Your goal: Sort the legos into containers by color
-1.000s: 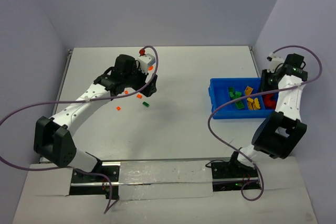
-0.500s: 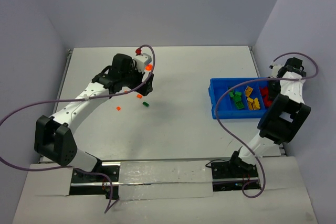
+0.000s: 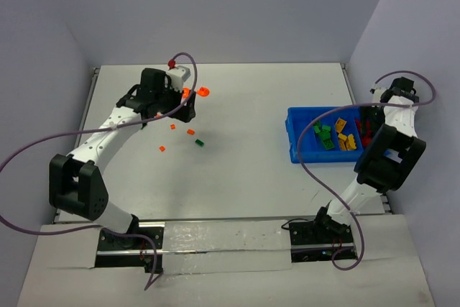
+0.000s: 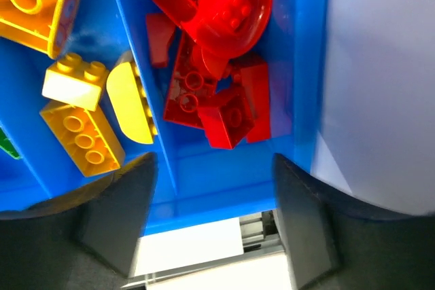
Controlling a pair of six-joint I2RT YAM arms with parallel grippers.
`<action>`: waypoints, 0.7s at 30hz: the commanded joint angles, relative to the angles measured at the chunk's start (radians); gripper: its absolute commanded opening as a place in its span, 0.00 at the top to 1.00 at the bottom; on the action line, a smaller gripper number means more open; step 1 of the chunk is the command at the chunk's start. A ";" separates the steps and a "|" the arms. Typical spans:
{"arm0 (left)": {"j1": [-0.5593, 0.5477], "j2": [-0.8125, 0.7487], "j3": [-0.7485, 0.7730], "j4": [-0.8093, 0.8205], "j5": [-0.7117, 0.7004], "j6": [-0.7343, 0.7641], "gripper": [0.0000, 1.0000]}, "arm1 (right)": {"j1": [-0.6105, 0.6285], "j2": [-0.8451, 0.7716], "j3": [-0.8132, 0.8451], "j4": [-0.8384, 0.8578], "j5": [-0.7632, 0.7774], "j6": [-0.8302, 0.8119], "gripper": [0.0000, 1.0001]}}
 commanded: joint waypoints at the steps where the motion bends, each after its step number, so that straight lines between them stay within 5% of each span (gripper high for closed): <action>1: 0.091 0.038 0.092 0.023 -0.010 -0.074 0.01 | 0.039 -0.089 0.059 -0.038 -0.053 0.025 0.17; 4: 0.135 0.079 0.121 0.043 0.015 -0.092 0.04 | 0.099 -0.155 0.059 -0.061 -0.115 0.055 0.01; 13: 0.173 0.202 0.214 0.086 0.046 -0.122 0.17 | 0.282 -0.250 0.096 -0.106 -0.284 0.188 0.00; 21: 0.347 0.178 0.092 -0.007 0.018 -0.020 0.24 | 0.421 -0.292 0.013 -0.092 -0.357 0.251 0.00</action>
